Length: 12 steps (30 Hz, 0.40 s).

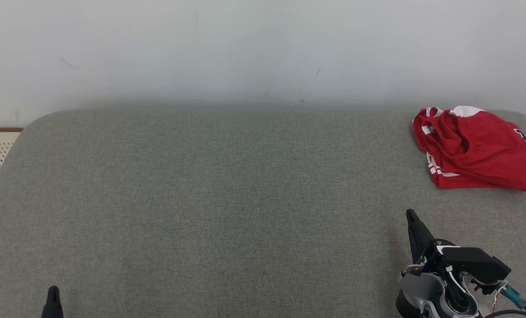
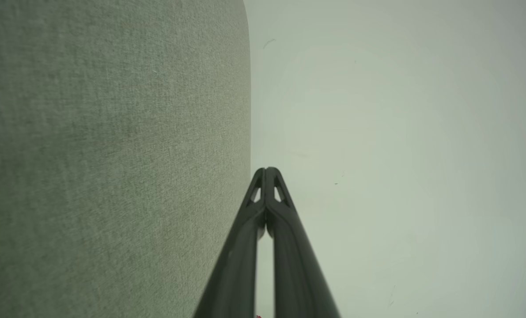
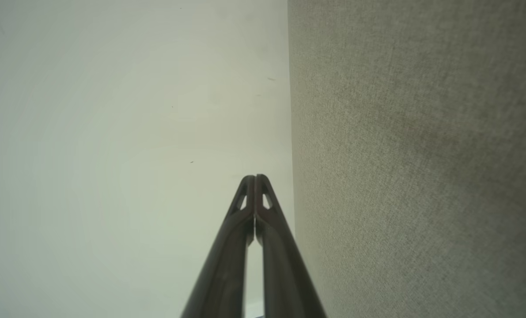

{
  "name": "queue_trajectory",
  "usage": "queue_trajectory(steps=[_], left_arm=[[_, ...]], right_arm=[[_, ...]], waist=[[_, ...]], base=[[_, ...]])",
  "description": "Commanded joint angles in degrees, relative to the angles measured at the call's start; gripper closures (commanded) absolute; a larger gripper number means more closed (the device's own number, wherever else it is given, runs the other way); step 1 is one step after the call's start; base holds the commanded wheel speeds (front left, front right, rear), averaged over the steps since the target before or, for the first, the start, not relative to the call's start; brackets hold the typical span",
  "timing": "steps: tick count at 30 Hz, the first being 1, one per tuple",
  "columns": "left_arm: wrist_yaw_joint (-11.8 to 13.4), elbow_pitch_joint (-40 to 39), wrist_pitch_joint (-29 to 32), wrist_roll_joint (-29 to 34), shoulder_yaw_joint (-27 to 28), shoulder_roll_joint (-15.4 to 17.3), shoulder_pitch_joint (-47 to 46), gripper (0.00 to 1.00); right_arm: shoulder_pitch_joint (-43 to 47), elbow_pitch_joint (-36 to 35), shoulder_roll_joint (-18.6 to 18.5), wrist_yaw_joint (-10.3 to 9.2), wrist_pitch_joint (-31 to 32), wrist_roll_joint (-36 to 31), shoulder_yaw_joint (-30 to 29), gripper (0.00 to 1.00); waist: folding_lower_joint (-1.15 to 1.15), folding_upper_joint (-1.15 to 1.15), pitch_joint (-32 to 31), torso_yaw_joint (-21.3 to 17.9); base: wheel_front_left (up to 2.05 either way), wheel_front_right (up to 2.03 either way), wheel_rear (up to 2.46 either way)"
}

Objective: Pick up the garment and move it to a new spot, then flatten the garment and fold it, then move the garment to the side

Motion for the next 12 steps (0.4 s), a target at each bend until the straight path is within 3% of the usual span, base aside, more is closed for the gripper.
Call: queue_trajectory(steps=[1, 12], left_arm=[[-0.14, 0.06, 0.18, -0.50, 0.26, -0.04, 0.10, 1.00], [-0.14, 0.06, 0.17, -0.51, 0.25, -0.04, 0.10, 1.00]], right_arm=[[0.00, -0.03, 0.14, 0.02, -0.13, 0.44, 0.11, 1.00], [0.00, -0.03, 0.14, 0.02, -0.13, 0.45, 0.11, 1.00]], waist=[[0.00, 0.00, 0.00, 0.00], [0.00, 0.00, 0.00, 0.00]], base=[[0.00, 0.00, 0.00], [0.00, 0.00, 0.00]])
